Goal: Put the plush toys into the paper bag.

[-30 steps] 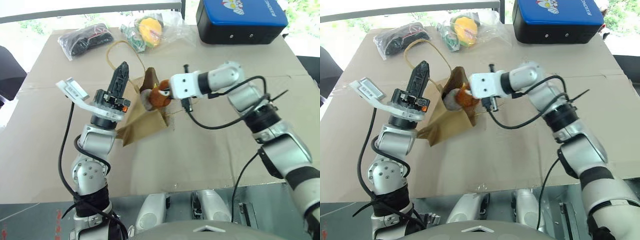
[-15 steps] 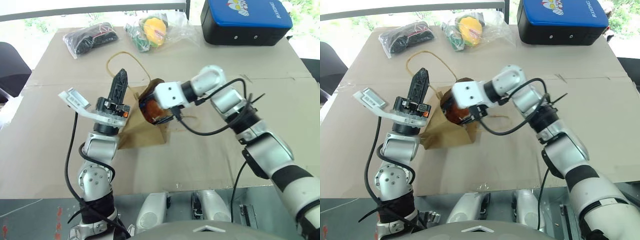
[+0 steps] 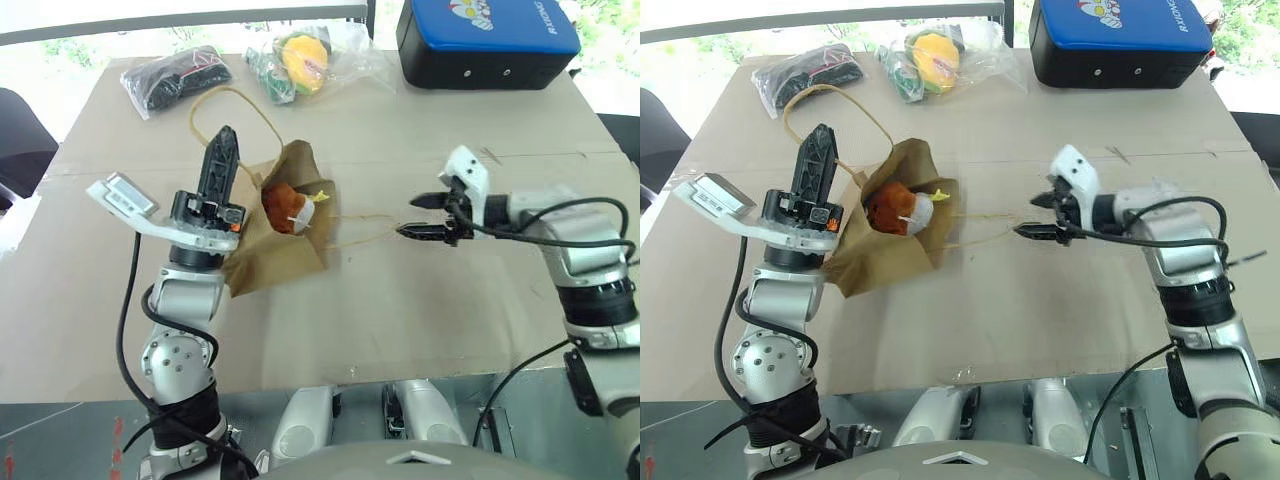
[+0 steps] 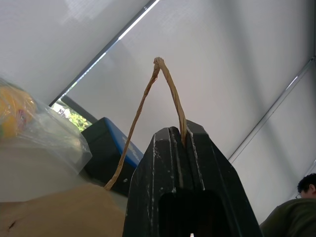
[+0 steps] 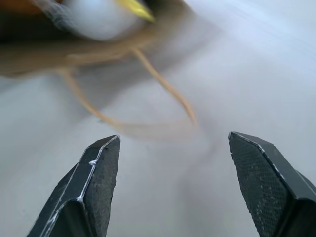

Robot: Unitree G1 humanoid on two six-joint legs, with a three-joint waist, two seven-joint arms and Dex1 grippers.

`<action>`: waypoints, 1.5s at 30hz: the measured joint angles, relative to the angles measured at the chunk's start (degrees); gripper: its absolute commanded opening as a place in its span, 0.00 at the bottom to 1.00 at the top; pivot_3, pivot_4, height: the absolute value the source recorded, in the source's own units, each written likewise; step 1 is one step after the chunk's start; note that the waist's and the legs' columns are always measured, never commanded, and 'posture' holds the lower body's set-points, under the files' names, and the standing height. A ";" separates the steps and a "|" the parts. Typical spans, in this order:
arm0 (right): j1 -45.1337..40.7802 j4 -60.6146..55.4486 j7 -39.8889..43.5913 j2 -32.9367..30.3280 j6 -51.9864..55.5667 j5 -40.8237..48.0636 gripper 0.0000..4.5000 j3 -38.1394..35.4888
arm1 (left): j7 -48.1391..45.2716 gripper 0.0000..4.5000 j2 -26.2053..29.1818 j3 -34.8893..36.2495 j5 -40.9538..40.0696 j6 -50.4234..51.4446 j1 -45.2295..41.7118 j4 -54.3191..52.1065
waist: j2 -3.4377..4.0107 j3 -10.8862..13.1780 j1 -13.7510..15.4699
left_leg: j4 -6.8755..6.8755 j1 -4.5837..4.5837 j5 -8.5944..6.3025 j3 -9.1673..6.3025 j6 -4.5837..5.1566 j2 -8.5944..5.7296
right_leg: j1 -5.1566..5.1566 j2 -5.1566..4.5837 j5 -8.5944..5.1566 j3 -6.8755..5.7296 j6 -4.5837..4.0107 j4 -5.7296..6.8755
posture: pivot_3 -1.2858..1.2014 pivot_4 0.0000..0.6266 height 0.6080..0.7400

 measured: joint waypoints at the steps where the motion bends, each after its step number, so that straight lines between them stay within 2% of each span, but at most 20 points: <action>1: 0.36 -0.67 -1.18 1.02 2.52 1.29 0.74 -1.48 | 0.03 0.00 0.00 -0.01 -0.02 0.00 0.00 0.00 | 0.00 0.00 -0.09 | -0.01 0.01 0.00 0.00 0.00 0.01 | 0.00 0.01 0.00 0.00 0.00 0.00 | 0.52 0.24 1.00; 7: 1.38 -2.02 -9.37 15.61 14.00 10.54 0.74 -9.27 | 0.74 0.00 0.79 -0.07 -0.05 0.07 0.07 -0.27 | 0.01 0.00 -0.24 | -0.03 0.04 0.00 0.00 0.00 0.01 | 0.00 0.05 0.00 0.01 0.00 0.04 | 0.52 0.24 1.00; 9: 0.14 -1.28 -10.94 17.41 14.87 12.04 0.74 -9.49 | 0.95 0.00 0.94 -0.05 -0.05 0.09 0.12 -0.40 | 0.01 0.01 -0.10 | -0.01 0.04 0.00 -0.01 0.01 -0.02 | 0.00 0.03 0.00 0.01 0.00 0.03 | 0.52 0.24 1.00; 12: -1.97 3.15 -13.32 20.93 12.55 12.71 0.56 -9.85 | 1.19 0.00 1.50 0.16 -0.06 0.09 0.20 -0.56 | -0.02 -0.02 -0.14 | -0.01 0.07 0.00 -0.01 0.01 -0.06 | 0.02 0.02 0.00 0.02 0.00 0.03 | 0.52 0.24 1.00; 15: -3.09 7.41 -14.25 25.10 8.75 14.70 0.24 -11.19 | 1.39 0.00 1.80 -0.10 -0.07 0.12 0.18 -1.09 | 0.01 0.00 -0.28 | -0.04 0.08 0.00 -0.01 0.00 -0.04 | -0.01 0.04 0.00 0.02 0.00 0.06 | 0.52 0.24 1.00; 17: -4.36 8.05 -14.03 25.23 5.44 16.33 0.06 -11.64 | 1.94 0.00 2.07 -0.01 -0.19 0.12 0.36 -1.35 | 0.02 0.01 -0.24 | -0.03 0.06 0.00 -0.02 0.01 -0.05 | -0.02 0.03 0.00 0.02 0.00 0.05 | 0.52 0.24 1.00; 18: -5.55 8.02 -13.70 25.21 3.53 17.63 0.03 -12.35 | 2.32 0.00 2.36 0.14 -0.33 0.12 0.36 -1.40 | 0.02 0.01 -0.24 | -0.03 0.05 0.00 -0.02 0.01 -0.05 | -0.02 0.03 0.00 0.02 0.00 0.03 | 0.52 0.24 1.00; 21: -9.29 7.84 -12.96 24.71 1.45 20.96 0.03 -13.90 | 3.28 0.00 3.59 0.83 -0.42 0.12 -0.74 -1.39 | 0.04 0.05 -0.29 | -0.03 0.02 0.01 -0.02 0.00 -0.05 | -0.07 0.04 0.00 0.01 0.00 0.06 | 0.52 0.24 1.00; 24: -18.53 7.62 -12.35 21.93 0.07 24.81 0.03 -14.31 | 3.94 0.00 7.31 2.79 -0.46 0.15 -5.52 -0.77 | 0.11 0.09 -0.30 | -0.03 0.06 0.01 -0.03 -0.01 -0.04 | -0.07 0.05 0.00 0.00 0.00 0.10 | 0.52 0.24 1.00; 27: -24.13 5.39 -11.01 18.10 -1.87 26.70 0.03 -13.40 | 3.37 0.00 10.67 4.15 0.01 0.57 -7.32 0.81 | 0.07 0.02 -0.32 | -0.13 0.15 0.00 -0.03 0.01 -0.04 | 0.00 0.04 0.00 0.00 0.00 0.02 | 0.52 0.24 1.00; 30: -21.77 5.01 -9.07 13.42 -3.83 24.74 0.03 -8.60 | 1.47 0.00 12.58 3.59 4.12 1.28 -5.77 4.24 | 0.04 0.01 -0.28 | -0.14 0.09 -0.01 -0.02 0.03 -0.05 | -0.01 0.01 0.00 0.01 0.00 -0.06 | 0.52 0.24 1.00; 34: -13.82 4.10 -7.87 8.02 -8.19 19.81 0.03 -1.88 | -1.49 0.00 11.77 -1.43 11.64 1.11 -4.79 7.15 | 0.03 0.04 -0.14 | -0.05 -0.08 -0.01 -0.02 0.03 -0.06 | -0.10 0.00 0.00 0.01 0.00 -0.06 | 0.52 0.24 1.00; 36: -12.65 2.40 -7.40 6.10 -9.44 18.53 0.03 0.03 | -3.48 0.00 11.83 -3.40 13.89 1.08 -4.72 7.21 | 0.05 0.05 -0.20 | -0.05 -0.07 0.00 -0.02 0.03 -0.05 | -0.10 0.00 0.00 0.01 0.00 -0.04 | 0.52 0.24 1.00; 41: -10.85 -3.94 -6.14 2.03 -12.34 17.75 0.03 1.59 | -10.07 0.00 14.53 -5.09 17.79 1.24 -2.35 8.81 | 0.06 0.06 -0.48 | -0.14 0.01 0.00 -0.02 0.01 0.04 | -0.10 0.04 0.00 0.00 0.00 -0.02 | 0.52 0.24 1.00; 45: -12.08 -4.28 -7.28 2.66 -14.70 17.03 0.03 1.64 | -11.94 0.00 14.93 -4.74 18.75 1.17 -5.63 11.31 | 0.09 0.13 -0.01 | -0.07 -0.06 0.00 -0.05 0.02 0.00 | -0.10 0.02 0.00 -0.02 0.00 -0.02 | 0.52 0.24 1.00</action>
